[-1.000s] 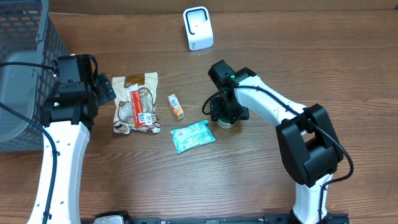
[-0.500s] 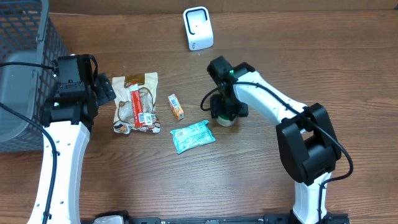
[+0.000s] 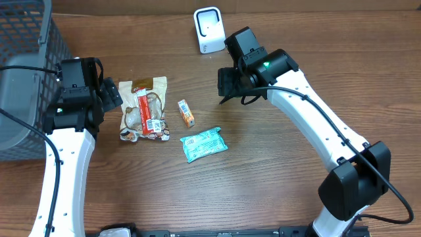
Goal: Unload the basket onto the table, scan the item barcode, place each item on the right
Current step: 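Lift the jar and carry it up to the white scanner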
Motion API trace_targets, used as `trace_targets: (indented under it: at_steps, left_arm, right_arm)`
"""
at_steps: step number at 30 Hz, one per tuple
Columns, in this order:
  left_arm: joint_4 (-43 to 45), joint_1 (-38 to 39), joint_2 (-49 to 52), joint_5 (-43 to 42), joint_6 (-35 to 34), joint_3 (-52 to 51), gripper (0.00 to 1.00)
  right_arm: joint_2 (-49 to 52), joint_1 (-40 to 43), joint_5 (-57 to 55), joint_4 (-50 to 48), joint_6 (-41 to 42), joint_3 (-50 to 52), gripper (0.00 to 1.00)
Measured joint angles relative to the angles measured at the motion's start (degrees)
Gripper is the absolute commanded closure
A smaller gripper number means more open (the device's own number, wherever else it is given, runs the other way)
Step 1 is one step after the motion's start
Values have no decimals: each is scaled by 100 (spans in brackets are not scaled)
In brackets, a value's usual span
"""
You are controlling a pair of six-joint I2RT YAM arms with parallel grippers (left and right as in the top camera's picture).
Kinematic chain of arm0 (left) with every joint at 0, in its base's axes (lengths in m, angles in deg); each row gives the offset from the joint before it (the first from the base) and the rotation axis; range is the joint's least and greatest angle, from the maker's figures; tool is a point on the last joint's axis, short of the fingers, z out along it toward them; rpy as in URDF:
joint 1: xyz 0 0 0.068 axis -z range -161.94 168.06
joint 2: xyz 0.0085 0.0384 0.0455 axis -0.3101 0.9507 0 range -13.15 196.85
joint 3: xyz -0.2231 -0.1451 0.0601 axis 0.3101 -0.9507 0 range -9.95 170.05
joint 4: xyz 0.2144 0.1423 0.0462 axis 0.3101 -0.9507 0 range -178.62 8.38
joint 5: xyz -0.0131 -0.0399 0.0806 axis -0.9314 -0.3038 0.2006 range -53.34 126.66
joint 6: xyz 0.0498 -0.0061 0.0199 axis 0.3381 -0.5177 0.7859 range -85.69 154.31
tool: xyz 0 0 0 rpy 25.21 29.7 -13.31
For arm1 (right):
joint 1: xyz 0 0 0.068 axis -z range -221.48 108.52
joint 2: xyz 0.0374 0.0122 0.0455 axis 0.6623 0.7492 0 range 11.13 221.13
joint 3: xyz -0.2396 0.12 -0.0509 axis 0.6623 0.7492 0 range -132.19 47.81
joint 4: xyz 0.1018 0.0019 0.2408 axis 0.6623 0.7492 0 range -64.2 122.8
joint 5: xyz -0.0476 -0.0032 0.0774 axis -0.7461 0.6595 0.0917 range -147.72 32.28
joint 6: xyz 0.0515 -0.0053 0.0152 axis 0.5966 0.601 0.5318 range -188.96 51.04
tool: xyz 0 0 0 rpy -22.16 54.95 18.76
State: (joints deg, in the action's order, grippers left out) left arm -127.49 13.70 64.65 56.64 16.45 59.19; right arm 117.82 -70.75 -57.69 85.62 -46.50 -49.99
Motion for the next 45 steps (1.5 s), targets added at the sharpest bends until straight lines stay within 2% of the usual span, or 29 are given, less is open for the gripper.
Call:
trace_targets:
  at_steps: [4,9,16,18,22,28,37,41,45]
  left_arm:
    - [0,0,0,0,0,0,0]
    - [2,-2,0,2,0,0,0]
    - [2,0,0,0,0,0,0]
    - [2,0,0,0,0,0,0]
    - [9,0,0,0,0,2,0]
    - [2,-2,0,0,0,2,0]
    - [-2,-2,0,0,0,2,0]
    - [0,0,0,0,0,2,0]
    - [0,0,0,0,0,2,0]
  right_arm:
    - [0,0,144,-101,-2,0,96]
    - [0,0,299,-984,-4,0,96]
    - [48,0,175,-3508,-184,9,96]
    - [103,0,24,-3875,-205,9,96]
    - [542,2,-323,-4990,-409,4,96]
    - [1311,57,-422,-6109,-772,7,96]
    - [2225,413,-494,-8091,-863,7,96]
    - [2656,455,-509,-8642,-879,9,96]
    - [3091,450,-494,-8719,-881,7,96]
